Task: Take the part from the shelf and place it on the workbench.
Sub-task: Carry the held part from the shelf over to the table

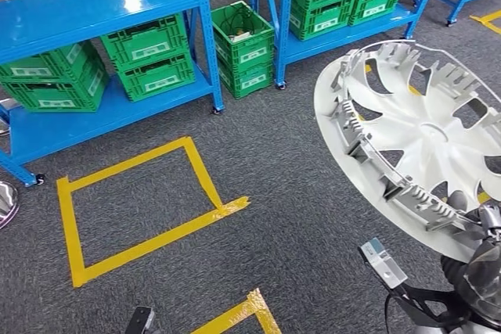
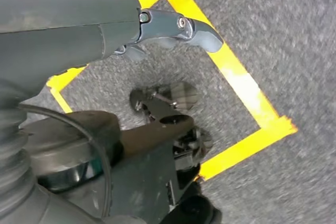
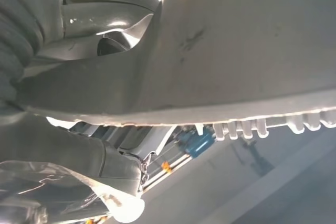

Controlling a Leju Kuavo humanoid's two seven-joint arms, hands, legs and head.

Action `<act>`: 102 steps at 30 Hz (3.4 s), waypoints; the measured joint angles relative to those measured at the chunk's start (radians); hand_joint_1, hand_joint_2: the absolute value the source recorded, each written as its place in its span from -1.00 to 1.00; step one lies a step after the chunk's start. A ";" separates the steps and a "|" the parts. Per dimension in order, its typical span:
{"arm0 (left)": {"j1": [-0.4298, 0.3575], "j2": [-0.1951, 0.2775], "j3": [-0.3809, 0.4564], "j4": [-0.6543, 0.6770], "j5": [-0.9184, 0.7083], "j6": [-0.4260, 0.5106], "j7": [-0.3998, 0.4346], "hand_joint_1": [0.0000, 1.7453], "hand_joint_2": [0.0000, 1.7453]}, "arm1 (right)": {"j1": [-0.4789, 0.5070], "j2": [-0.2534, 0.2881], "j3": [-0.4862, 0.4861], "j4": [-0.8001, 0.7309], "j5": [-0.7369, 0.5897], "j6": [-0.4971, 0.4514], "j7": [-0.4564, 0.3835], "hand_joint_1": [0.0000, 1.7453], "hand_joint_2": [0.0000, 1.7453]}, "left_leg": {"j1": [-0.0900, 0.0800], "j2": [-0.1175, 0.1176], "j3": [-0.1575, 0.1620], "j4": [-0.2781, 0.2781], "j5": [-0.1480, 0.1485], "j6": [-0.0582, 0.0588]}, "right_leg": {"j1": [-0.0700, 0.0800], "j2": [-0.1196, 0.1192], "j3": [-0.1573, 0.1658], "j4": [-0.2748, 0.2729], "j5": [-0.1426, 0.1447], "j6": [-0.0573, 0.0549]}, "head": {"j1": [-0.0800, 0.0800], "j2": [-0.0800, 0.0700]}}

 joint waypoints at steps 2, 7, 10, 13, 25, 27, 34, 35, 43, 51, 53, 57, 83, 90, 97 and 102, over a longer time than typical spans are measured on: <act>0.000 0.000 -0.003 0.000 -0.008 0.005 0.006 -1.00 1.00 | 0.014 0.000 -0.001 -0.019 0.000 0.000 -0.004 1.00 1.00 | -0.001 0.000 0.004 -0.019 -0.004 0.004 | -0.004 0.021 -0.012 -0.001 0.007 0.015 | -0.002 0.000; -0.001 0.000 -0.015 0.000 -0.021 0.012 0.013 -1.00 1.00 | 0.046 0.000 -0.003 -0.054 -0.001 0.000 0.010 1.00 1.00 | 0.004 0.067 0.011 -0.044 0.007 0.022 | 0.001 -0.072 -0.094 0.141 -0.075 0.035 | 0.006 0.000; 0.002 -0.003 -0.017 0.000 -0.026 0.012 0.002 -1.00 1.00 | 0.061 0.000 -0.004 -0.067 -0.001 0.000 0.035 1.00 1.00 | 0.002 0.110 0.011 -0.043 0.006 0.023 | -0.001 -0.093 -0.150 0.271 -0.117 0.044 | 0.008 0.000; -0.002 -0.007 -0.017 0.000 -0.016 0.014 -0.018 -1.00 1.00 | 0.071 0.000 -0.005 -0.075 -0.001 0.000 0.060 1.00 1.00 | 0.000 0.145 0.015 -0.041 0.000 0.015 | 0.000 -0.131 -0.055 0.109 -0.042 0.044 | 0.009 0.000; -0.003 -0.007 -0.013 0.000 0.024 0.006 -0.041 -1.00 1.00 | 0.057 0.000 -0.016 -0.067 -0.001 0.000 0.015 1.00 1.00 | -0.003 0.090 -0.098 0.261 -0.155 -0.017 | 0.007 -0.070 0.002 -0.003 -0.003 -0.012 | 0.002 0.000; -0.003 -0.007 -0.012 0.000 0.026 0.005 -0.042 -1.00 1.00 | 0.055 0.000 -0.019 -0.060 -0.001 0.000 0.005 1.00 1.00 | -0.005 0.080 -0.072 0.196 -0.097 -0.007 | 0.010 -0.043 0.003 -0.002 -0.002 -0.013 | 0.002 0.000; -0.009 -0.007 -0.002 0.000 0.034 0.007 -0.040 -1.00 1.00 | 0.042 0.000 -0.031 -0.029 0.000 0.000 -0.037 1.00 1.00 | -0.007 0.033 0.018 -0.031 -0.009 0.018 | 0.006 0.016 -0.021 0.001 0.010 0.016 | 0.002 0.000; -0.011 -0.007 0.000 0.000 0.033 0.007 -0.039 -1.00 1.00 | 0.042 0.000 -0.033 -0.025 0.000 0.000 -0.042 1.00 1.00 | -0.006 0.043 0.020 -0.038 -0.005 0.021 | 0.007 -0.002 -0.031 0.014 0.000 0.021 | 0.004 0.000; -0.010 -0.009 0.005 0.000 0.013 0.005 -0.021 -1.00 1.00 | 0.040 0.001 -0.036 -0.002 0.000 0.000 -0.073 1.00 1.00 | -0.005 0.141 0.023 -0.044 -0.004 0.021 | 0.004 -0.116 -0.089 0.162 -0.049 0.044 | 0.013 0.000; -0.015 -0.007 0.005 0.000 0.007 0.006 -0.019 -1.00 1.00 | 0.040 0.007 -0.043 0.001 -0.001 0.000 -0.082 1.00 1.00 | -0.012 0.145 0.016 0.008 -0.054 -0.010 | 0.009 -0.124 -0.002 -0.001 -0.005 -0.005 | 0.011 0.000; -0.013 -0.007 0.005 0.000 0.007 0.006 -0.019 -1.00 1.00 | 0.039 0.010 -0.045 0.001 0.000 0.000 -0.083 1.00 1.00 | -0.009 0.100 -0.033 0.129 -0.123 -0.014 | 0.009 -0.102 -0.003 -0.001 -0.002 -0.014 | 0.009 0.000; -0.008 -0.007 0.005 0.000 0.006 0.006 -0.018 -1.00 1.00 | 0.040 0.013 -0.048 0.004 0.000 0.000 -0.087 1.00 1.00 | -0.009 0.085 -0.087 0.239 -0.131 -0.006 | 0.015 -0.048 -0.004 0.001 0.000 -0.019 | 0.009 0.000; -0.011 -0.017 0.006 0.000 -0.004 0.006 -0.005 -1.00 1.00 | 0.042 0.039 -0.063 0.001 0.000 0.000 -0.115 1.00 1.00 | -0.005 0.112 -0.013 0.086 -0.106 -0.019 | 0.005 -0.103 -0.007 0.000 -0.003 -0.010 | 0.013 0.000; -0.007 -0.016 0.006 0.000 -0.009 0.006 -0.005 -1.00 1.00 | 0.038 0.040 -0.063 0.002 0.000 0.000 -0.119 1.00 1.00 | -0.007 0.052 -0.031 0.092 -0.043 0.006 | 0.015 -0.019 -0.006 0.004 0.000 -0.015 | 0.013 0.000; -0.013 -0.018 0.006 0.000 -0.012 0.013 -0.002 -1.00 1.00 | 0.035 0.040 -0.067 0.009 0.000 0.000 -0.161 1.00 1.00 | -0.011 0.024 0.006 -0.026 -0.016 0.001 | 0.011 0.003 -0.025 0.006 0.007 -0.015 | 0.013 0.000; -0.015 -0.018 0.006 0.000 -0.014 0.021 0.003 -1.00 1.00 | 0.028 0.040 -0.071 0.010 0.001 0.000 -0.186 1.00 1.00 | -0.016 0.024 0.003 -0.024 -0.012 0.009 | 0.007 0.003 -0.024 -0.001 0.013 -0.002 | 0.013 0.000</act>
